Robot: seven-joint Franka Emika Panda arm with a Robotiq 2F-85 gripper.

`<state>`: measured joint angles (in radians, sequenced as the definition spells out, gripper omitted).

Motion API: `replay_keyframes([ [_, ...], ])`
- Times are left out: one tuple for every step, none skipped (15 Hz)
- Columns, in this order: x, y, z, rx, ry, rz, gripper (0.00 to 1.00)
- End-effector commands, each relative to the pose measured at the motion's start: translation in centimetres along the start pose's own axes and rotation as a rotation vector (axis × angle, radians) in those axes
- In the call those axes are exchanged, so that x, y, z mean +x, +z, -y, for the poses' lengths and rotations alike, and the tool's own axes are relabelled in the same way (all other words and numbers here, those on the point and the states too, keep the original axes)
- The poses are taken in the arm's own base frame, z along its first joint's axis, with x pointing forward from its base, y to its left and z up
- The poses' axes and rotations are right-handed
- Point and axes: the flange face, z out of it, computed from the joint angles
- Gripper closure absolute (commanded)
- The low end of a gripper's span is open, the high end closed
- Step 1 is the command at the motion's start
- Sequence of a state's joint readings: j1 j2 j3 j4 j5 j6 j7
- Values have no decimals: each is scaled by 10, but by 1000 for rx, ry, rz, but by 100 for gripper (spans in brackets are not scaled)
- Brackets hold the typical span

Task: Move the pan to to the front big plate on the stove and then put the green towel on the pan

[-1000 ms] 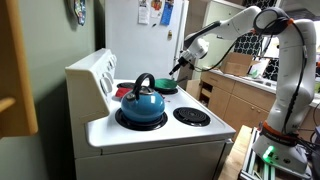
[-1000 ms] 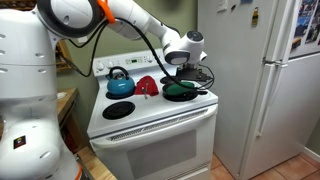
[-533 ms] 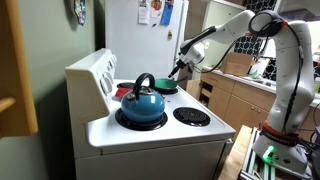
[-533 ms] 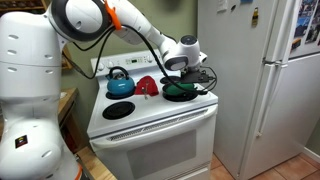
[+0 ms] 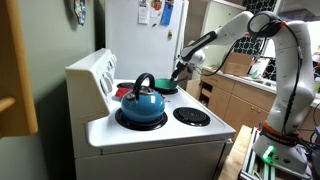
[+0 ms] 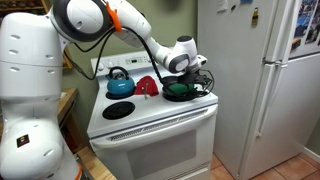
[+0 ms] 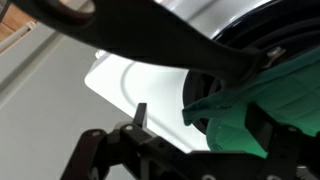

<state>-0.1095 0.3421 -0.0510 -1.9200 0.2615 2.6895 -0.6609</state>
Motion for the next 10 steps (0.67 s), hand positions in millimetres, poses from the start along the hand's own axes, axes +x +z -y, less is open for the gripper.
replay_keyframes([
  [2,-1,3,2,17,19,0],
  [3,-2,4,4,27,29,0],
  [3,-2,5,6,31,34,0],
  [4,-3,6,17,36,29,0],
  [5,-4,7,22,43,31,0],
  [6,-5,9,29,43,31,0],
  [7,-6,10,34,50,33,0],
  [7,-7,11,39,54,42,0],
  [6,-6,12,35,59,47,0],
  [6,-6,11,24,60,49,0],
])
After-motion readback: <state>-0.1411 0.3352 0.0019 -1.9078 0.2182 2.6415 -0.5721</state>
